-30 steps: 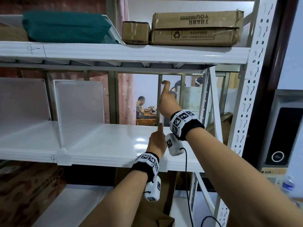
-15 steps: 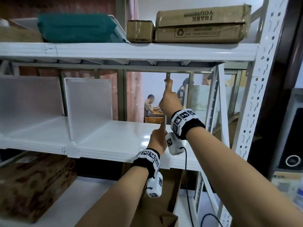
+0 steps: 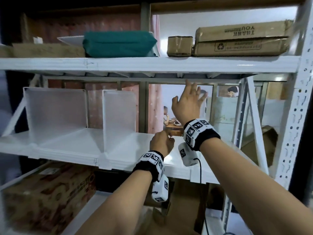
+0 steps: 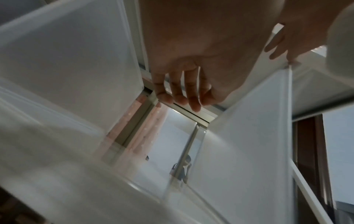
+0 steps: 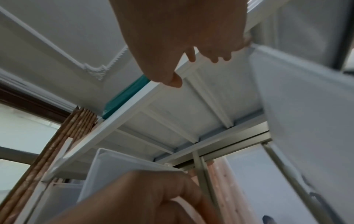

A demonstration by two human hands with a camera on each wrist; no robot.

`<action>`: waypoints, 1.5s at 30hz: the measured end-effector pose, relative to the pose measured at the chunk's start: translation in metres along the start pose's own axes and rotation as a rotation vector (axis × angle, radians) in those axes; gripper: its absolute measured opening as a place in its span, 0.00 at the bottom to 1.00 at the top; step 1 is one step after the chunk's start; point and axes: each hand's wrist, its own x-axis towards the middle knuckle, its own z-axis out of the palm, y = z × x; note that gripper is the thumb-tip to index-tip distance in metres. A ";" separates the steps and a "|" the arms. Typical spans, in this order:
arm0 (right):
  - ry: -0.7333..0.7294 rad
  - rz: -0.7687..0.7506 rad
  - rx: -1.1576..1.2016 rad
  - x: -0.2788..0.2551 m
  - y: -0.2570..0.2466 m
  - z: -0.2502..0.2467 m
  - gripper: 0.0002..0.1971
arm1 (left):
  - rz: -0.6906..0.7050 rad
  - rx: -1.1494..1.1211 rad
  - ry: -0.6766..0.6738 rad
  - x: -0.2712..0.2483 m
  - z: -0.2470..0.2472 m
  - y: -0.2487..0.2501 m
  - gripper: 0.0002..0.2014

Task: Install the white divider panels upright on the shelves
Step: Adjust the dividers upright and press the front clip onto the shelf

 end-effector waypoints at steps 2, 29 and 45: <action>-0.005 0.005 -0.030 -0.004 -0.039 0.013 0.35 | -0.017 0.038 0.078 0.004 -0.032 -0.029 0.08; -0.371 0.038 0.475 -0.012 -0.254 0.174 0.27 | -0.238 -0.073 -0.202 0.042 -0.130 -0.235 0.32; -0.353 0.087 0.326 -0.010 -0.271 0.178 0.26 | -0.098 -0.212 -0.290 0.041 -0.141 -0.254 0.25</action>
